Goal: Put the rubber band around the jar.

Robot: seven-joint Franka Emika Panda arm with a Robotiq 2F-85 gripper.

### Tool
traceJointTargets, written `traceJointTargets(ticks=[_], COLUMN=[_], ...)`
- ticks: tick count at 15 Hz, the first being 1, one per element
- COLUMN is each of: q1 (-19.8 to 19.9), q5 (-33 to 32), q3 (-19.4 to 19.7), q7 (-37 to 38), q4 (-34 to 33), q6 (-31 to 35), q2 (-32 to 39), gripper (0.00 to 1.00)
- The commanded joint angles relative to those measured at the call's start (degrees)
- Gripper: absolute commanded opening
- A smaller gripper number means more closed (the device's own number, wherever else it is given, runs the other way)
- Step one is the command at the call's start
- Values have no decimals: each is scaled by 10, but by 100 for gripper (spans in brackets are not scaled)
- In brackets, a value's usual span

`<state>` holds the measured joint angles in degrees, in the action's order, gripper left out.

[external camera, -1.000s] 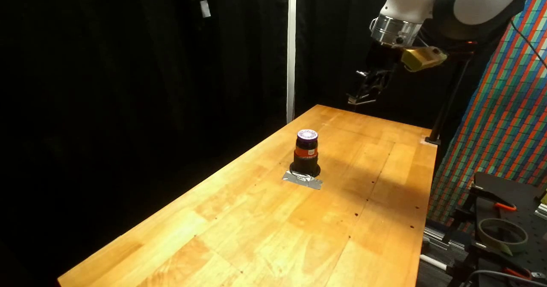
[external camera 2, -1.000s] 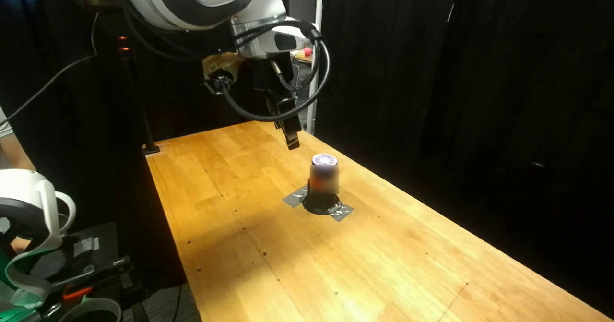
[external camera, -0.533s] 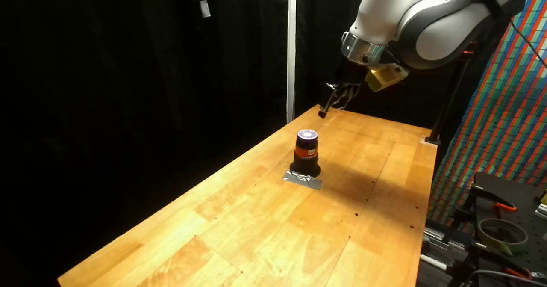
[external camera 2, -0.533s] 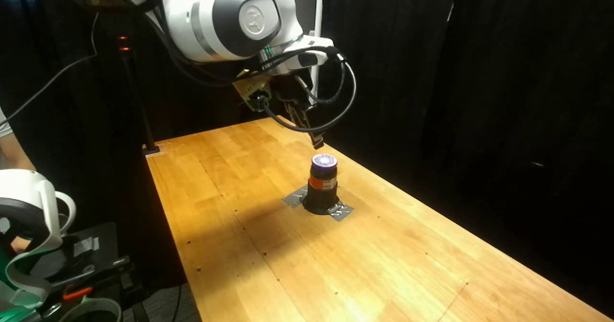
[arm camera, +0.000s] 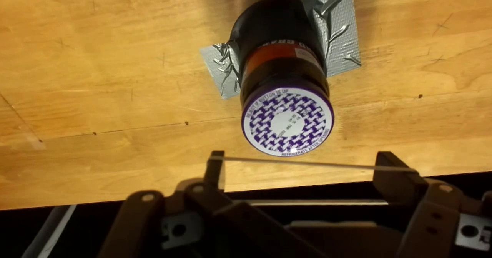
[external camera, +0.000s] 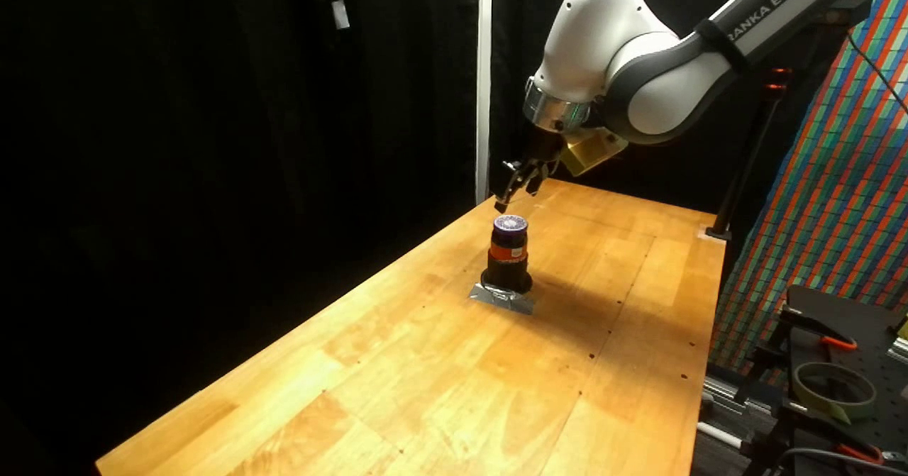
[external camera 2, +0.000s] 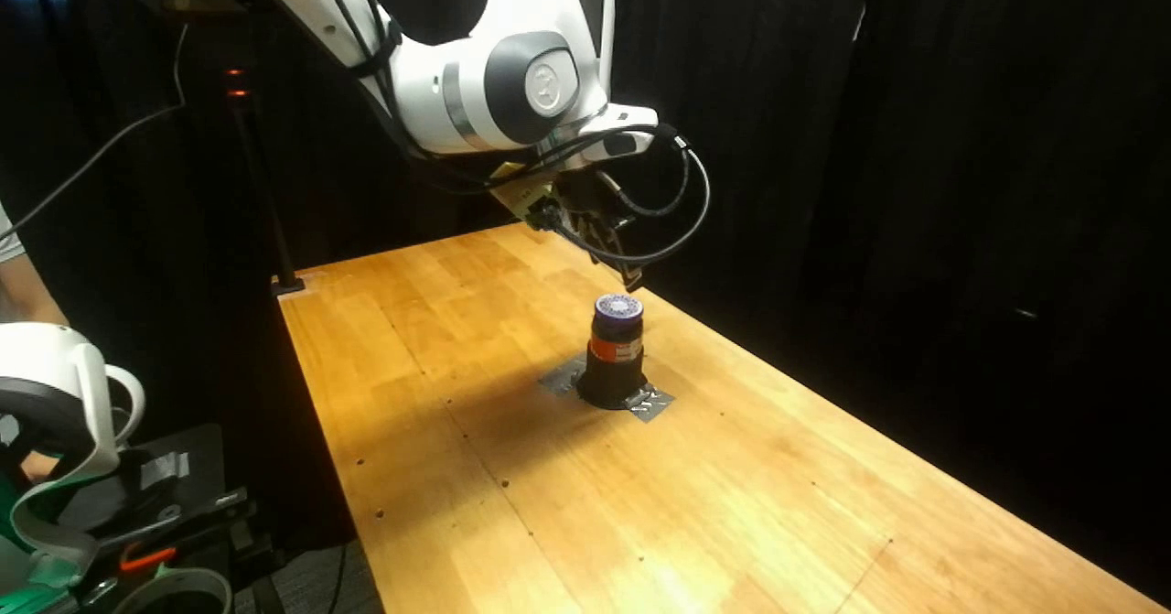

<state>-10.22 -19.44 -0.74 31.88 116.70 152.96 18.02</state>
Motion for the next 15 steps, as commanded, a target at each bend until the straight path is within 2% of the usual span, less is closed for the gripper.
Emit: traceJointTargets(ticks=[1, 4, 9, 15], q1=[-41, -57, -67, -65], q5=[-35, -31, -16, 3], q3=[49, 72, 87, 85], q7=[35, 35, 26, 10], q4=[-59, -83, -103, -112], q6=[20, 21, 21, 8], q2=[57, 86, 119, 142], gripper=[100, 100, 100, 100])
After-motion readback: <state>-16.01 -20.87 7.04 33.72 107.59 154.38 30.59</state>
